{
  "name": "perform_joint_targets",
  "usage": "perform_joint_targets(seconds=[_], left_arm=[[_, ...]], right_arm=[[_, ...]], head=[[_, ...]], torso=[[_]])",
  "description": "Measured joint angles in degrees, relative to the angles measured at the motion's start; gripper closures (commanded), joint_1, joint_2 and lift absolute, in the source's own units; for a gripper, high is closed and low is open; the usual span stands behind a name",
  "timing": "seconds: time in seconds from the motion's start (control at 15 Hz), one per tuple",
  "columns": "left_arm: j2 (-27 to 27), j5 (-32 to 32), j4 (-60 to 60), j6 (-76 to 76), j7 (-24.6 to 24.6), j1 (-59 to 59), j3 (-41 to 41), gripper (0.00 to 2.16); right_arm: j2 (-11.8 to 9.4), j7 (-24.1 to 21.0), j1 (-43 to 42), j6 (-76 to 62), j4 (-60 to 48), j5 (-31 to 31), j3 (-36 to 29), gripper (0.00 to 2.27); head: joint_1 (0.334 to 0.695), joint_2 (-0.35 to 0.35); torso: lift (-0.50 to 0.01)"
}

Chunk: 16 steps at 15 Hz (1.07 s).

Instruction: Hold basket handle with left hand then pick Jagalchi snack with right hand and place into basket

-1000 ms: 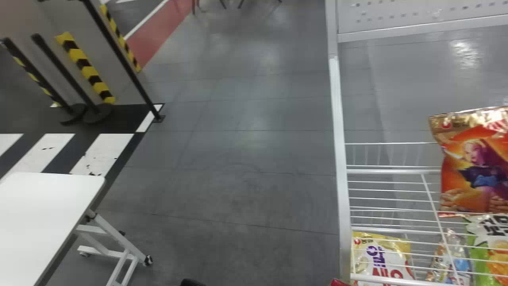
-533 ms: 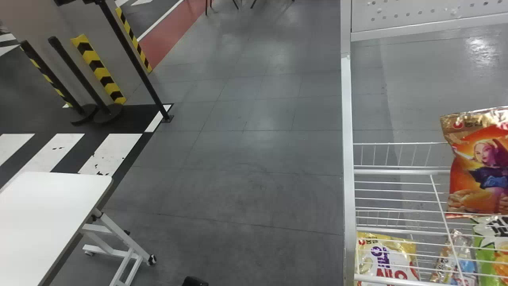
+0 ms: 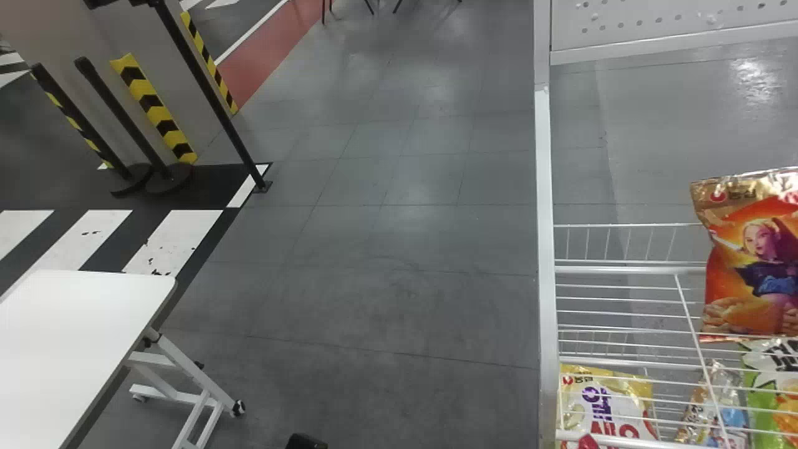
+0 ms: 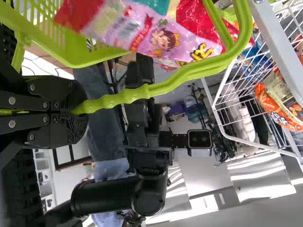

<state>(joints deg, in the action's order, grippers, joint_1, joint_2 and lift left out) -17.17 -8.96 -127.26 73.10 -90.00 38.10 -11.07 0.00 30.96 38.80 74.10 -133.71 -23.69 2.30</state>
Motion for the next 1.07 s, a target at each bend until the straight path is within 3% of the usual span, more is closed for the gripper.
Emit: perform_joint_targets(seconds=[0.33,0.73,0.87,1.07], left_arm=[[0.2,0.0,0.3,0.0,0.0,-0.1,0.2,2.15],[0.1,0.1,0.0,0.0,0.0,-0.3,1.2,2.15],[0.1,0.1,0.1,0.0,0.0,-0.3,1.1,2.15],[0.2,0.2,0.2,0.0,0.0,-0.3,1.0,2.15]], right_arm=[[0.0,4.2,1.4,2.7,-0.7,-4.0,-6.9,0.07],[0.0,3.8,-0.8,-2.4,4.7,2.0,2.2,0.08],[0.0,5.4,0.9,-4.9,2.1,0.2,0.0,0.08],[0.0,10.6,3.5,-6.9,-1.3,-4.8,-8.6,0.08]], head=[[0.695,0.350],[0.695,0.350],[0.695,0.350],[0.695,0.350]], torso=[[-0.008],[-0.008],[-0.008],[-0.008]])
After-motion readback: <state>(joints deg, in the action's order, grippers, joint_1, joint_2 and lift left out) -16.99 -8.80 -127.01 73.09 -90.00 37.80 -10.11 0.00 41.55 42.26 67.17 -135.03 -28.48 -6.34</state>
